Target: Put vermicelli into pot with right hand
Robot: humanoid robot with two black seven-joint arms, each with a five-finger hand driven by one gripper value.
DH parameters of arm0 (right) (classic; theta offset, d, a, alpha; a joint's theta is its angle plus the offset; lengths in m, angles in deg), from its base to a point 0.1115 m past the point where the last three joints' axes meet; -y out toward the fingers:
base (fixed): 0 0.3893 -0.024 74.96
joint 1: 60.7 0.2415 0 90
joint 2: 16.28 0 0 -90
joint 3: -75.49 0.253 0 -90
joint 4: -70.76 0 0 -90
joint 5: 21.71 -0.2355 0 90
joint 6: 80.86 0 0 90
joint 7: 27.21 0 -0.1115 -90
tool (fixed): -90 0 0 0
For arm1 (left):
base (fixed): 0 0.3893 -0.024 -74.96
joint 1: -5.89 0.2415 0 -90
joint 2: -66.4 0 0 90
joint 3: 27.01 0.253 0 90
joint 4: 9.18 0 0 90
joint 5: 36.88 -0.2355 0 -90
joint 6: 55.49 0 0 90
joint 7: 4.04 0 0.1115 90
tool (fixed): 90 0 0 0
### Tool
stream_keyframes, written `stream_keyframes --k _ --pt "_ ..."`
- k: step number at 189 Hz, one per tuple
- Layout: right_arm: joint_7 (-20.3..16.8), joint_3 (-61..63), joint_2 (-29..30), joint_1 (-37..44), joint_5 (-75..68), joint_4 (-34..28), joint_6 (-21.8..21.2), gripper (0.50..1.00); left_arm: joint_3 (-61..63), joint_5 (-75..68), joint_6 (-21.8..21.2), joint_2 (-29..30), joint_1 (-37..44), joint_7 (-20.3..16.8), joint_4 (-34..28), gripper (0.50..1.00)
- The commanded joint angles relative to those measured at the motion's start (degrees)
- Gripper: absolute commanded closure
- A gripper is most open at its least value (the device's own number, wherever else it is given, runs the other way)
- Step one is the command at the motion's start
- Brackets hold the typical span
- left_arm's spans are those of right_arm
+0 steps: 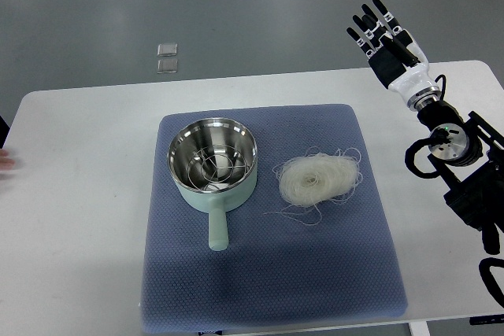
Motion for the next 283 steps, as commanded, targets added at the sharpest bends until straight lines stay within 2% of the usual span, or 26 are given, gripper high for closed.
stream_keyframes --k 1,51,95,119,163,179,191,224,257,283 --pt "0.00 -0.03 0.00 0.00 0.00 0.00 0.00 0.576 -0.04 0.01 0.01 0.00 0.00 0.00 0.05 0.500" --pt "-0.09 -0.20 -0.35 0.53 0.35 0.00 0.26 0.576 -0.04 0.01 0.01 0.00 0.00 0.00 -0.04 0.500" --pt "-0.26 -2.23 -4.74 3.69 3.87 0.09 -1.05 0.576 -0.04 0.01 0.10 0.00 -0.09 0.00 0.22 0.500" --pt "-0.26 -10.93 -10.28 8.35 16.88 -0.61 -4.31 0.576 -0.04 0.01 0.18 0.00 0.00 0.00 0.66 0.500" --pt "-0.35 -31.84 -19.33 24.79 50.36 -6.32 -11.86 0.576 -0.04 0.09 0.62 0.00 0.00 0.00 2.07 0.500" --pt "-2.20 -40.54 -20.39 31.37 58.00 -8.96 -14.87 0.576 -0.04 0.09 0.80 0.00 -0.09 0.00 2.07 0.500" --pt "-4.22 -47.21 -20.74 36.03 61.43 -11.33 -14.87 0.576 -0.04 0.09 0.80 0.00 -0.09 0.00 2.07 0.500" --pt "-9.23 -60.84 -20.65 45.61 61.79 -14.23 -14.87 0.576 -0.13 0.01 0.89 0.00 0.00 0.00 2.16 0.500" --pt "-10.28 -61.55 -19.42 45.35 57.40 -14.67 -14.87 0.576 -0.13 0.09 0.98 0.00 -0.09 0.00 2.68 0.500" --pt "-10.28 -61.20 -20.30 41.75 50.72 -15.82 -14.87 0.576 -0.13 0.09 0.98 0.00 -0.09 0.00 3.56 0.500"
